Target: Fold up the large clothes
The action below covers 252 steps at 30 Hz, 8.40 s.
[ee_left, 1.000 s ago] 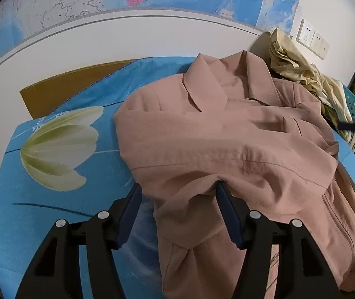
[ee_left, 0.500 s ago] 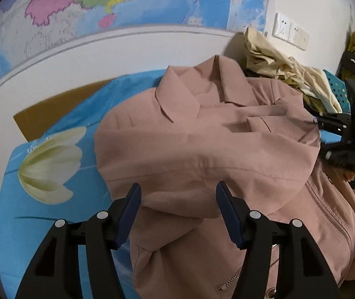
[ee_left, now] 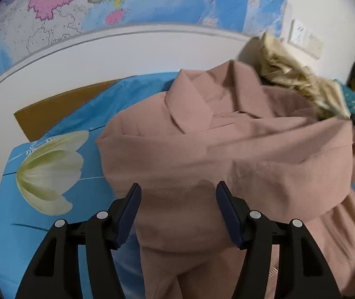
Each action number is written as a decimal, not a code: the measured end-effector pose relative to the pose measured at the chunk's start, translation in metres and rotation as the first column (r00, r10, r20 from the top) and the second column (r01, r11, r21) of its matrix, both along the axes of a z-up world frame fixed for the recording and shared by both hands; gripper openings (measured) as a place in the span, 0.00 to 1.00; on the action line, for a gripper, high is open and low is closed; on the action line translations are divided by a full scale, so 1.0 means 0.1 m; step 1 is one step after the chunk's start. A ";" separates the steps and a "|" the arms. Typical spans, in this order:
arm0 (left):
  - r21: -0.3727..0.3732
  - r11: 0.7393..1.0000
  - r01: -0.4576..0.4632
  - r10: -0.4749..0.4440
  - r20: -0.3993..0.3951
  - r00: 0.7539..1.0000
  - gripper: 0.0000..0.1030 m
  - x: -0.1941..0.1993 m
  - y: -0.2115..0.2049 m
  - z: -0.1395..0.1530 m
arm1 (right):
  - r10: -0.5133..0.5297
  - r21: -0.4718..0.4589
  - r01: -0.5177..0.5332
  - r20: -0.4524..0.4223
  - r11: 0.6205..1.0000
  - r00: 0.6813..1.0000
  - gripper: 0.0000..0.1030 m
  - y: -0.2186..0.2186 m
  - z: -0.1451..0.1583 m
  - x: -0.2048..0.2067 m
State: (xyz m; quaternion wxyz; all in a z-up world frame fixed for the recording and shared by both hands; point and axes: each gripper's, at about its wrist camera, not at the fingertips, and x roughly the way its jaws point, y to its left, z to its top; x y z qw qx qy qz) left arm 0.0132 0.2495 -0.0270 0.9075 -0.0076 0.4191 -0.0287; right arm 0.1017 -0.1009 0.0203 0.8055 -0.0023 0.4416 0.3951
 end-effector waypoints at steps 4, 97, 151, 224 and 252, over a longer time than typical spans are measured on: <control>0.059 0.997 -0.046 0.048 -0.048 0.998 0.58 0.06 0.06 -0.19 | -0.116 -0.010 0.116 -0.088 0.993 0.989 0.44 -0.15 -0.42 0.22; -0.555 0.818 0.154 -0.231 -0.071 0.970 0.90 -2.04 -0.25 -0.40 | 0.028 0.272 0.024 -0.186 0.962 0.982 0.77 -0.87 -1.08 -1.76; -0.642 0.766 0.035 0.023 0.083 0.996 0.03 -1.37 0.57 0.80 | -0.034 0.600 0.149 -0.198 0.786 0.980 0.05 -0.85 0.19 -0.99; -0.225 0.974 -0.004 0.003 -0.005 1.000 0.90 -0.43 0.69 -0.17 | -0.179 -0.017 0.184 0.156 0.983 0.971 0.83 -0.41 -0.65 -0.38; -0.171 0.978 -0.115 0.117 0.002 0.993 0.62 -0.46 0.65 0.23 | -0.259 0.021 0.258 0.124 0.966 0.958 0.65 -0.82 -0.26 -0.75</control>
